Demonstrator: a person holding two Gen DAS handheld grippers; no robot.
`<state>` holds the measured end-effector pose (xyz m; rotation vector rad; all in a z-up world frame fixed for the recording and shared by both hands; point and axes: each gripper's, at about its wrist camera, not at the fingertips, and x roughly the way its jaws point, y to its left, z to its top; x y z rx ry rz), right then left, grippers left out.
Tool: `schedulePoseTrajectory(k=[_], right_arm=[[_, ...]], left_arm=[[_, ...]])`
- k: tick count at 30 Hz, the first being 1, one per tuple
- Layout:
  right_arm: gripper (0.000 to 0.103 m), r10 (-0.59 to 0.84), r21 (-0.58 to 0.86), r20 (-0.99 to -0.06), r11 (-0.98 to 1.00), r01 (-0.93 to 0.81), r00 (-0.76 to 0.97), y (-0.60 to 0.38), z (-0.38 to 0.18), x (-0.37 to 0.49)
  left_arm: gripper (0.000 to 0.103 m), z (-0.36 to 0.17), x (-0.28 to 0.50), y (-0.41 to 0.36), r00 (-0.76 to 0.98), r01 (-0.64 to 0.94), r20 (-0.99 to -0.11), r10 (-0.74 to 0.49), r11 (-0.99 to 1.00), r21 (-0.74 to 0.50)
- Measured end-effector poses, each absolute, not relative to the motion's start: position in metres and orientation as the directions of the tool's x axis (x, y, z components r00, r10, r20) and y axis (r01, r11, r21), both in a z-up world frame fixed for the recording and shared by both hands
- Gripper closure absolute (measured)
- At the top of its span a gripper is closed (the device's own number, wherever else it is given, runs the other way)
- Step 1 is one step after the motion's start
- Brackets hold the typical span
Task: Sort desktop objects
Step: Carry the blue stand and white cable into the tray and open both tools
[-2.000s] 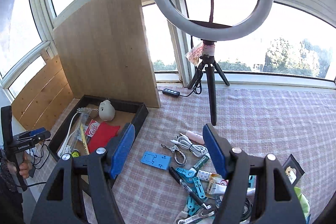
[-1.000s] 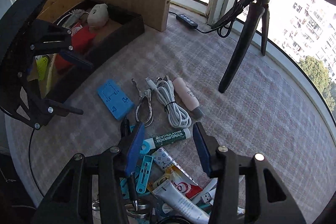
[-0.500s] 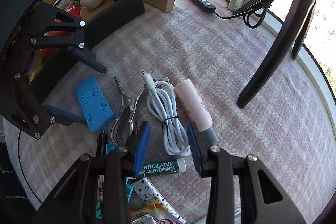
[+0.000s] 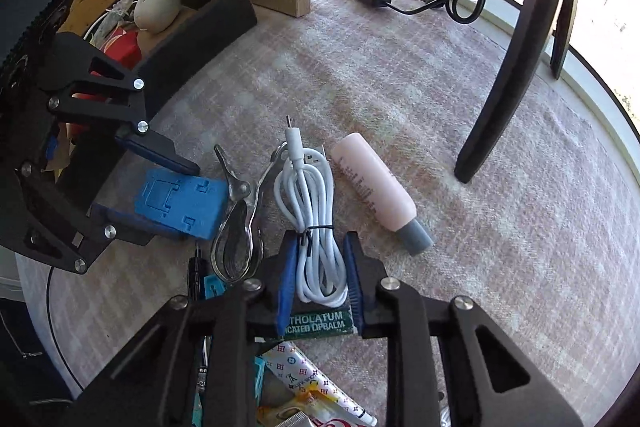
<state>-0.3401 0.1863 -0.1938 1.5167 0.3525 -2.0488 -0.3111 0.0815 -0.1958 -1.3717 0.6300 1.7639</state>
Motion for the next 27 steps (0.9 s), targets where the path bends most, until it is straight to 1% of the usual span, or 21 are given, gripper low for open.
schedulePoseTrajectory(k=[3, 7, 10, 12, 14, 16, 18, 20, 22, 27], right_arm=[[0.081, -0.295, 0.123, -0.928, -0.821, 0.557, -0.229, 0.187, -0.187, -0.331], [0.081, -0.339, 0.161, -0.897, -0.849, 0.503, -0.285, 0.196, -0.169, -0.321], [0.081, -0.359, 0.185, -0.876, -0.867, 0.463, -0.322, 0.204, -0.156, -0.322], [0.082, -0.356, 0.183, -0.866, -0.879, 0.440, -0.351, 0.210, -0.147, -0.320], [0.082, -0.363, 0.187, -0.867, -0.872, 0.453, -0.342, 0.212, -0.146, -0.325], [0.082, -0.317, 0.127, -0.885, -0.869, 0.478, -0.341, 0.205, -0.156, -0.332], [0.087, -0.303, 0.119, -0.898, -0.865, 0.488, -0.318, 0.201, -0.163, -0.336], [0.089, -0.299, 0.116, -0.897, -0.869, 0.481, -0.325, 0.199, -0.159, -0.337], [0.090, -0.297, 0.101, -0.887, -0.873, 0.478, -0.355, 0.200, -0.149, -0.335], [0.090, -0.346, 0.129, -0.835, -0.879, 0.459, -0.428, 0.202, -0.105, -0.328]], left_arm=[[0.069, -0.192, -0.305, 0.077, -0.130, -0.801, -0.951, 0.281, -0.595, -0.067], [0.069, -0.170, -0.297, 0.067, -0.172, -0.754, -0.924, 0.341, -0.650, -0.100], [0.069, -0.149, -0.290, 0.056, -0.228, -0.710, -0.906, 0.357, -0.697, -0.096], [0.069, -0.136, -0.285, 0.047, -0.256, -0.684, -0.892, 0.372, -0.722, -0.105], [0.069, -0.123, -0.281, 0.039, -0.273, -0.682, -0.882, 0.384, -0.724, -0.103], [0.069, -0.124, -0.283, 0.042, -0.302, -0.677, -0.885, 0.356, -0.733, -0.064], [0.069, -0.126, -0.289, 0.039, -0.315, -0.656, -0.886, 0.341, -0.753, -0.056], [0.069, -0.126, -0.294, 0.033, -0.318, -0.644, -0.879, 0.355, -0.761, -0.075], [0.069, -0.124, -0.293, 0.025, -0.340, -0.632, -0.873, 0.349, -0.773, -0.063], [0.069, -0.104, -0.281, -0.001, -0.399, -0.588, -0.848, 0.350, -0.807, -0.056]])
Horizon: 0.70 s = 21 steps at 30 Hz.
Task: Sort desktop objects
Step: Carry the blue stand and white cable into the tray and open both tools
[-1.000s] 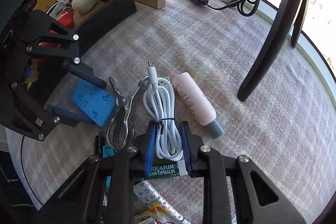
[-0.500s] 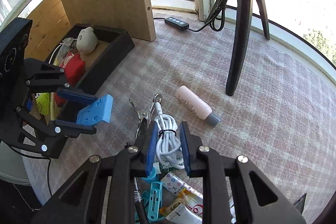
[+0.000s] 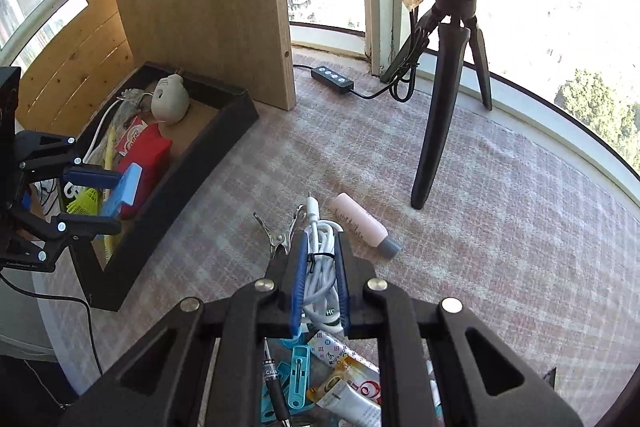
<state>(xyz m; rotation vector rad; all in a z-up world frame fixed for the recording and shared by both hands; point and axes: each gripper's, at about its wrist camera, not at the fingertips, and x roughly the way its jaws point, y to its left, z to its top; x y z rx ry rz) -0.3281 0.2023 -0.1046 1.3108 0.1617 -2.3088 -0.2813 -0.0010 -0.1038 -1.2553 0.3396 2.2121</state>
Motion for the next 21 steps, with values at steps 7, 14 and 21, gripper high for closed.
schedulePoseTrajectory(k=[7, 14, 21], right_arm=[[0.090, -0.476, 0.185, -0.752, -0.817, 0.546, -0.457, 0.152, -0.046, -0.298], [0.090, -0.571, 0.240, -0.712, -0.745, 0.623, -0.409, 0.081, -0.031, -0.275], [0.090, -0.551, 0.182, -0.707, -0.748, 0.638, -0.444, 0.025, -0.027, -0.299]], left_arm=[[0.069, -0.073, -0.261, -0.071, -0.486, -0.453, -0.818, 0.307, -0.889, -0.065], [0.069, -0.059, -0.225, -0.122, -0.529, -0.367, -0.811, 0.248, -0.929, -0.044], [0.069, -0.062, -0.209, -0.140, -0.533, -0.341, -0.809, 0.250, -0.938, -0.064]])
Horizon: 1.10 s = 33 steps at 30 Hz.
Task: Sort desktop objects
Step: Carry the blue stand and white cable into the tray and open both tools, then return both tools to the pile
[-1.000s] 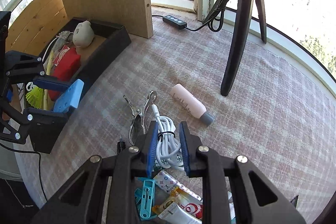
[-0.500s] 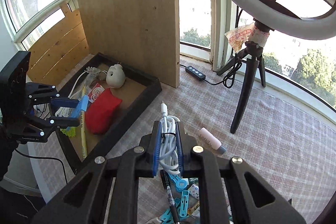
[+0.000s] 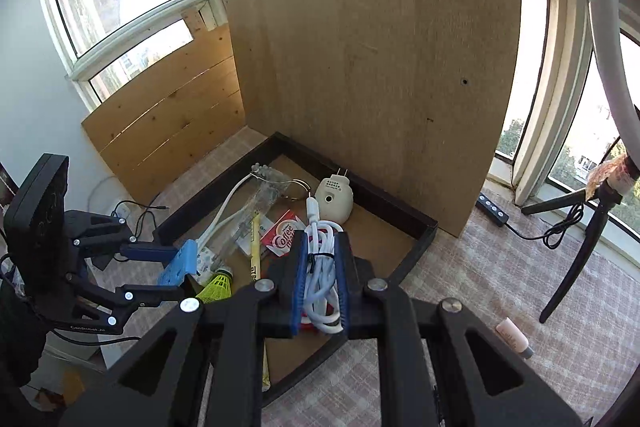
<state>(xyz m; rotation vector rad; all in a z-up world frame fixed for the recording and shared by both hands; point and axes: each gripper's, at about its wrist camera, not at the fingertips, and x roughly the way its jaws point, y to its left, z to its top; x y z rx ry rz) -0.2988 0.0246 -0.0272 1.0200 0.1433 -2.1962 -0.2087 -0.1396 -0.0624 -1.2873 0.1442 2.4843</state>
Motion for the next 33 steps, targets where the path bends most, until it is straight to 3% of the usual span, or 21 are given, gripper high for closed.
schedulePoseTrajectory(k=[2, 4, 5, 6, 20, 33], right_arm=[[0.088, -0.543, 0.167, -0.717, -0.743, 0.648, -0.437, 0.007, -0.031, -0.309], [0.076, -0.498, 0.136, -0.743, -0.767, 0.627, -0.447, -0.006, -0.036, -0.318], [0.060, -0.474, 0.117, -0.750, -0.782, 0.612, -0.462, -0.008, -0.038, -0.321], [0.052, -0.470, 0.112, -0.743, -0.790, 0.603, -0.477, -0.008, -0.037, -0.321], [0.052, -0.417, 0.117, -0.738, -0.854, 0.508, -0.530, 0.065, -0.029, -0.309], [0.052, -0.286, 0.141, -0.767, -0.948, 0.284, -0.574, 0.235, -0.039, -0.250]], left_arm=[[0.068, -0.064, -0.210, -0.140, -0.519, -0.353, -0.808, 0.279, -0.931, -0.094], [0.066, -0.065, -0.213, -0.140, -0.521, -0.327, -0.814, 0.259, -0.941, -0.090], [0.063, -0.066, -0.215, -0.140, -0.525, -0.303, -0.818, 0.236, -0.950, -0.079], [0.061, -0.066, -0.217, -0.142, -0.527, -0.292, -0.818, 0.229, -0.953, -0.079], [0.061, -0.063, -0.214, -0.140, -0.544, -0.278, -0.802, 0.247, -0.955, -0.105], [0.061, -0.092, -0.216, -0.037, -0.446, -0.470, -0.822, 0.354, -0.874, -0.122]])
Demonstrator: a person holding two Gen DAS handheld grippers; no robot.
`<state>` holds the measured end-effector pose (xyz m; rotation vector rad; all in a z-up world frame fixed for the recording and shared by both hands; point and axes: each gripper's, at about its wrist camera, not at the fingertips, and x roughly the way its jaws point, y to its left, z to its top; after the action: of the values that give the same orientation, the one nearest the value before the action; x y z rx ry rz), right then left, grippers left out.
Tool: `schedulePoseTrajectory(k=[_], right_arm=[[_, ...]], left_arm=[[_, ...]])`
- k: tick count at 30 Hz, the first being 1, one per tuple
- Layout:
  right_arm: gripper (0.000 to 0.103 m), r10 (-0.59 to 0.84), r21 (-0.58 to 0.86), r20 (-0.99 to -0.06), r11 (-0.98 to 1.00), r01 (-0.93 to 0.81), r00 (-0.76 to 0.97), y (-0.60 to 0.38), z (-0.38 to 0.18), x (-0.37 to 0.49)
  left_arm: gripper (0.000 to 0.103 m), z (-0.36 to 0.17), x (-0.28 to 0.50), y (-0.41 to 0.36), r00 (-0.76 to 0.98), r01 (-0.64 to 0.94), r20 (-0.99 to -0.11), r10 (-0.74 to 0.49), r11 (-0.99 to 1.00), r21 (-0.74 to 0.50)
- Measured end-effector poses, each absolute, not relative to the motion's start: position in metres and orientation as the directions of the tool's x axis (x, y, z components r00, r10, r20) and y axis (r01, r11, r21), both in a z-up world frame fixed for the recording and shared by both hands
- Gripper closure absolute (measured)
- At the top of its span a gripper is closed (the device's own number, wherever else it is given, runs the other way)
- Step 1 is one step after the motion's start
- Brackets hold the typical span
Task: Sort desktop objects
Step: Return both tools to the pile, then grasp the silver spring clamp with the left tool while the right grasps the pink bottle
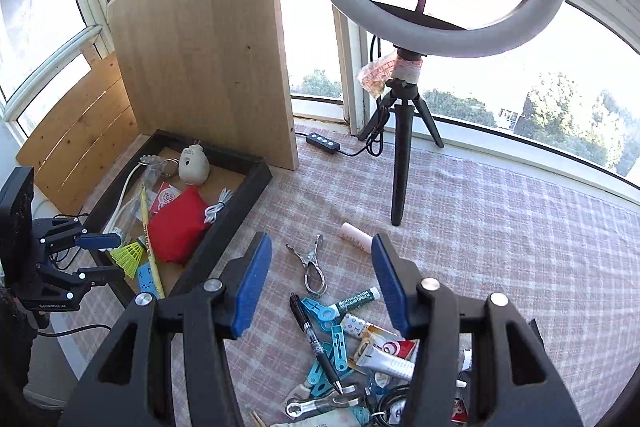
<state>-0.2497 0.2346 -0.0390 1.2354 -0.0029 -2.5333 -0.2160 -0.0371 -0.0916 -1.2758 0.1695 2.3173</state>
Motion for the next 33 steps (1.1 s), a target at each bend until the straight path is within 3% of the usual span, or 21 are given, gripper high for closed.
schedulePoseTrajectory(k=[11, 19, 21, 28, 31, 33], right_arm=[[0.052, -0.179, 0.088, -0.826, -0.977, 0.192, -0.535, 0.294, -0.071, -0.238], [0.052, -0.182, 0.026, -0.866, -0.947, 0.320, -0.467, 0.256, -0.103, -0.289], [0.052, -0.190, 0.020, -0.873, -0.934, 0.357, -0.450, 0.249, -0.112, -0.302], [0.052, -0.196, 0.010, -0.897, -0.905, 0.424, -0.397, 0.241, -0.145, -0.341], [0.052, -0.228, 0.049, -0.901, -0.899, 0.435, -0.370, 0.240, -0.154, -0.352], [0.052, -0.237, 0.051, -0.902, -0.889, 0.456, -0.360, 0.235, -0.160, -0.356]], left_arm=[[0.060, -0.128, -0.281, 0.052, -0.349, -0.441, -0.877, 0.329, -0.884, -0.156], [0.059, -0.164, -0.321, 0.095, -0.246, -0.320, -0.908, 0.340, -0.912, -0.255], [0.050, -0.170, -0.328, 0.106, -0.243, -0.307, -0.915, 0.322, -0.920, -0.243], [0.049, -0.203, -0.349, 0.123, -0.221, -0.217, -0.949, 0.224, -0.960, -0.176], [0.054, -0.208, -0.349, 0.123, -0.246, -0.215, -0.949, 0.200, -0.965, -0.147], [0.066, -0.207, -0.349, 0.121, -0.249, -0.222, -0.951, 0.185, -0.966, -0.130]])
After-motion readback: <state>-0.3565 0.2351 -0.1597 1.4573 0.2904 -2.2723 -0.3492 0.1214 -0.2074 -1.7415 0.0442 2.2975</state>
